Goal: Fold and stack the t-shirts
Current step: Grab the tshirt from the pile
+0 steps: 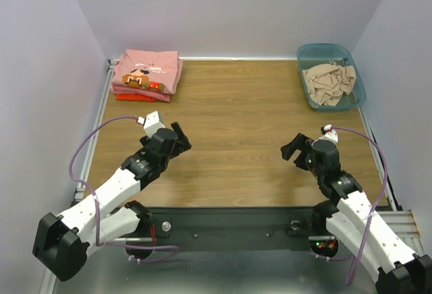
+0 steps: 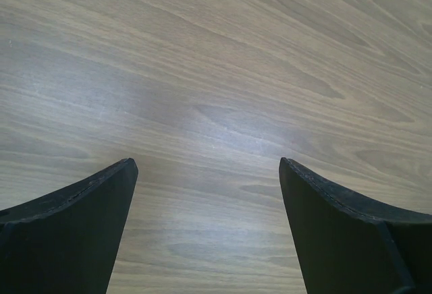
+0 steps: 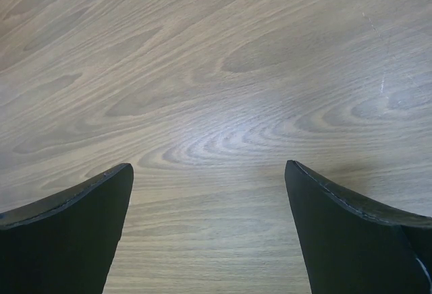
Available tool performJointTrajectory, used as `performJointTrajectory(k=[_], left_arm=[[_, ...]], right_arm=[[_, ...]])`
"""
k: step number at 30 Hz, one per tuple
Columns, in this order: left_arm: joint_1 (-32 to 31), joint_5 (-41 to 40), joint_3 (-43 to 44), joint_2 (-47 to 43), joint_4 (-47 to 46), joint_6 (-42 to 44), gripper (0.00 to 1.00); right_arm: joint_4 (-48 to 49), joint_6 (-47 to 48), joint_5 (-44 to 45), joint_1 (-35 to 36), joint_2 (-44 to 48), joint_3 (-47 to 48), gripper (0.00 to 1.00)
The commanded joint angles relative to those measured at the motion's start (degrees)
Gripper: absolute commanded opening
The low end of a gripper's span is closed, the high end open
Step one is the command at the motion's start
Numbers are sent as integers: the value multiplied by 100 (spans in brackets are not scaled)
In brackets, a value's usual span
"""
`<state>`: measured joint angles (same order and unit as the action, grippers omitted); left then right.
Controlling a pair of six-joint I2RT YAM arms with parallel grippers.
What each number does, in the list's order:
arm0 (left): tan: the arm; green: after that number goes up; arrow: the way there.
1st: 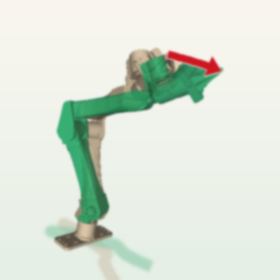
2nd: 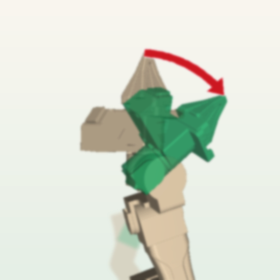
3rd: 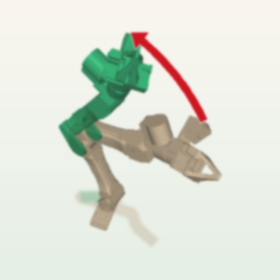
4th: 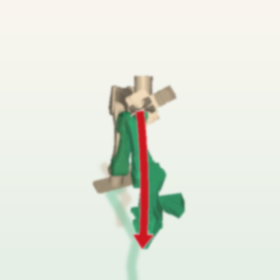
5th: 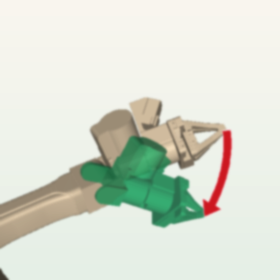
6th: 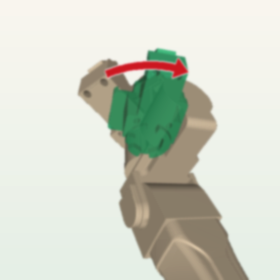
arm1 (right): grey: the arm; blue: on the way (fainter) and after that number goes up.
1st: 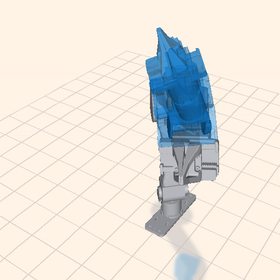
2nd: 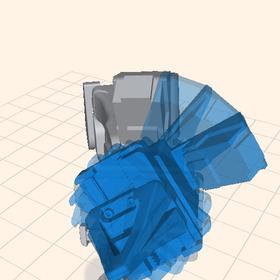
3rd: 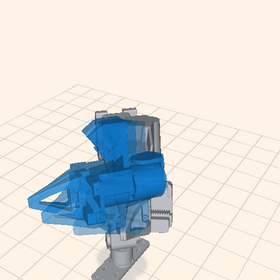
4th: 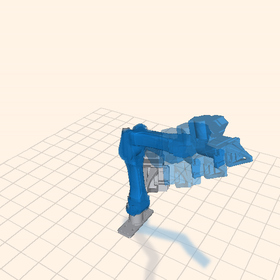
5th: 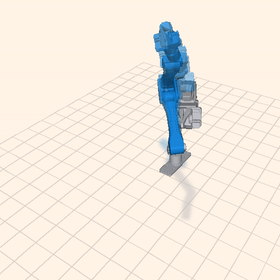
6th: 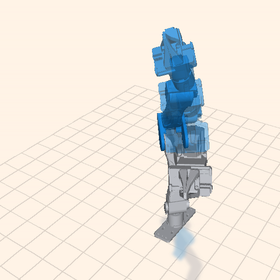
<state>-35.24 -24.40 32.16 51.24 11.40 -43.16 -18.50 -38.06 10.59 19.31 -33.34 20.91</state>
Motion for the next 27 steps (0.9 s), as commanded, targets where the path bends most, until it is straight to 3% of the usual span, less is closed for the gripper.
performJointTrajectory(k=[1,6,12,14,15,18,27], left_arm=[[-9,-293,238,17,-94,-122,98],[-9,-240,404,245,-217,-44,98],[0,-301,484,448,-349,26,98],[0,-372,537,527,-296,9,98],[9,-450,545,544,-226,-26,98],[9,-451,475,571,-269,-26,98],[70,-662,572,843,-384,-35,98]], right_arm=[[145,-59,180,20,3,291,100],[382,157,810,20,-819,887,100],[356,203,2174,-128,-2736,2854,100],[356,483,1975,-540,-3729,3470,100],[356,493,1373,-1204,-4028,4082,100],[347,527,219,-2331,-5337,5251,100],[277,1301,513,-2845,-8781,8041,100]])
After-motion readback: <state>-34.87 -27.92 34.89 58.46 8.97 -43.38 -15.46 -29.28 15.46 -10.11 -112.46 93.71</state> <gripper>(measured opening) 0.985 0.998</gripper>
